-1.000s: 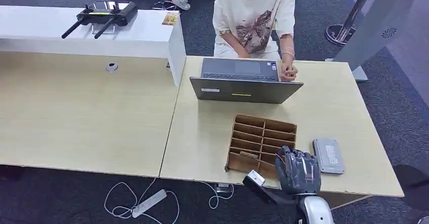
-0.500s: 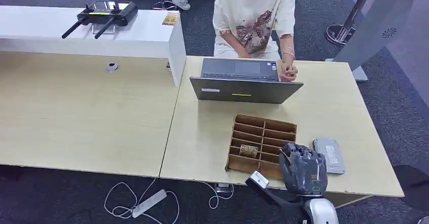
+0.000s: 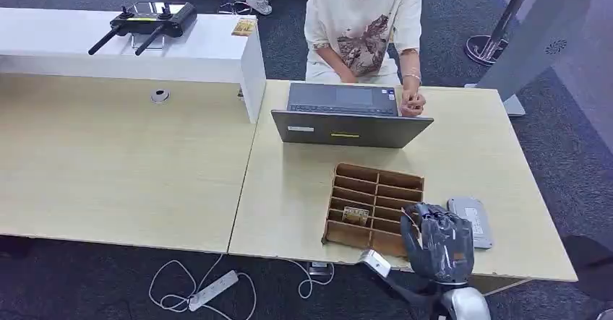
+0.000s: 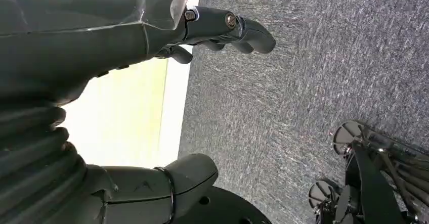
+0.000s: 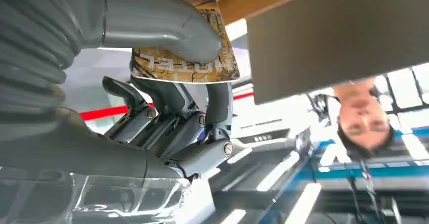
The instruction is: Pass the card to the sensor for recognition and then transmit it.
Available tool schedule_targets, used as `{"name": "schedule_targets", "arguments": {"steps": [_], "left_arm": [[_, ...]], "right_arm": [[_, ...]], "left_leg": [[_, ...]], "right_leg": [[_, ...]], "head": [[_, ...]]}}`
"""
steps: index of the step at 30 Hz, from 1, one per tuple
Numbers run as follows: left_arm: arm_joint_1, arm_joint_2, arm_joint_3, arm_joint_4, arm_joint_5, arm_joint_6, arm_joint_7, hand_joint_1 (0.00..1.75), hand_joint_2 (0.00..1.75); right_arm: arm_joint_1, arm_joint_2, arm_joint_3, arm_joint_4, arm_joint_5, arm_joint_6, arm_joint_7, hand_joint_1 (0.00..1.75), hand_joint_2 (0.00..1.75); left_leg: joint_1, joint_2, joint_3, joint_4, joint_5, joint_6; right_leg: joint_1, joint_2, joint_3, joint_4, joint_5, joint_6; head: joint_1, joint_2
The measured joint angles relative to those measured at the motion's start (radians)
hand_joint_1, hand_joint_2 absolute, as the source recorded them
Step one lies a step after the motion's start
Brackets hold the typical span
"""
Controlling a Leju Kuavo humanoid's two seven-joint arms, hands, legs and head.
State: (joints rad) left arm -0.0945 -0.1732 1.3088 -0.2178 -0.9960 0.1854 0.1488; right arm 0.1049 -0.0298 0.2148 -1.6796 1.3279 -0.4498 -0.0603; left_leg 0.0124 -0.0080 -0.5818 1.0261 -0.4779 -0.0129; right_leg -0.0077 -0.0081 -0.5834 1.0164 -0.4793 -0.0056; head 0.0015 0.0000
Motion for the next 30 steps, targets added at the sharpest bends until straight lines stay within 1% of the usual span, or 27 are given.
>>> {"name": "schedule_targets", "arguments": {"steps": [3, 7, 8, 9, 10, 20, 30], "left_arm": [[0.000, 0.000, 0.000, 0.000, 0.000, 0.000, 0.000, 0.00, 1.75], [0.000, 0.000, -0.001, 0.000, 0.000, 0.000, 0.000, 0.00, 1.75], [0.000, 0.000, -0.001, 0.000, -0.001, 0.000, 0.000, 0.00, 1.75], [0.000, -0.001, -0.002, 0.000, -0.002, 0.001, 0.000, 0.00, 1.75], [0.000, -0.002, -0.002, 0.000, -0.005, 0.002, 0.002, 0.00, 1.75], [0.000, -0.004, -0.008, 0.000, -0.007, 0.003, 0.012, 0.00, 1.75], [0.000, -0.004, -0.013, 0.000, -0.007, 0.003, 0.017, 0.00, 1.75]], "right_arm": [[0.002, 0.000, 0.000, -0.003, -0.007, -0.029, -0.023, 1.75, 1.75], [0.002, 0.000, 0.000, -0.003, -0.007, -0.032, -0.026, 1.75, 1.75], [0.002, 0.000, 0.000, -0.004, -0.010, -0.042, -0.032, 1.75, 1.75], [0.002, 0.000, 0.000, -0.005, -0.019, -0.072, -0.048, 1.75, 1.75], [0.003, 0.000, 0.000, -0.007, -0.018, -0.084, -0.056, 1.75, 1.75], [0.002, 0.000, 0.006, -0.010, 0.006, -0.121, -0.069, 1.75, 1.75], [-0.024, 0.000, 0.040, -0.024, 0.032, -0.169, -0.085, 1.75, 1.75]], "left_leg": [[0.000, 0.000, 0.000, 0.000, 0.000, 0.000], [0.000, 0.000, 0.000, 0.000, 0.000, 0.000], [0.000, 0.000, 0.000, 0.000, 0.000, 0.000], [0.000, 0.000, 0.000, 0.000, 0.000, 0.000], [0.000, 0.000, 0.000, 0.000, 0.000, 0.000], [0.000, 0.000, 0.000, 0.000, 0.000, 0.000], [0.000, 0.000, 0.000, 0.000, 0.000, 0.000]], "right_leg": [[0.000, 0.000, 0.000, 0.000, 0.000, 0.000], [0.000, 0.000, 0.000, 0.000, 0.000, 0.000], [0.000, 0.000, 0.000, 0.000, 0.000, 0.000], [0.000, 0.000, 0.000, 0.000, 0.000, 0.000], [0.000, 0.000, 0.000, 0.000, 0.000, 0.000], [0.000, 0.000, 0.000, 0.000, 0.000, 0.000], [0.000, 0.000, 0.000, 0.000, 0.000, 0.000]], "head": [[0.000, 0.000], [0.000, 0.000], [0.000, 0.000], [0.000, 0.000], [0.000, 0.000], [0.000, 0.000], [0.000, 0.000]]}}
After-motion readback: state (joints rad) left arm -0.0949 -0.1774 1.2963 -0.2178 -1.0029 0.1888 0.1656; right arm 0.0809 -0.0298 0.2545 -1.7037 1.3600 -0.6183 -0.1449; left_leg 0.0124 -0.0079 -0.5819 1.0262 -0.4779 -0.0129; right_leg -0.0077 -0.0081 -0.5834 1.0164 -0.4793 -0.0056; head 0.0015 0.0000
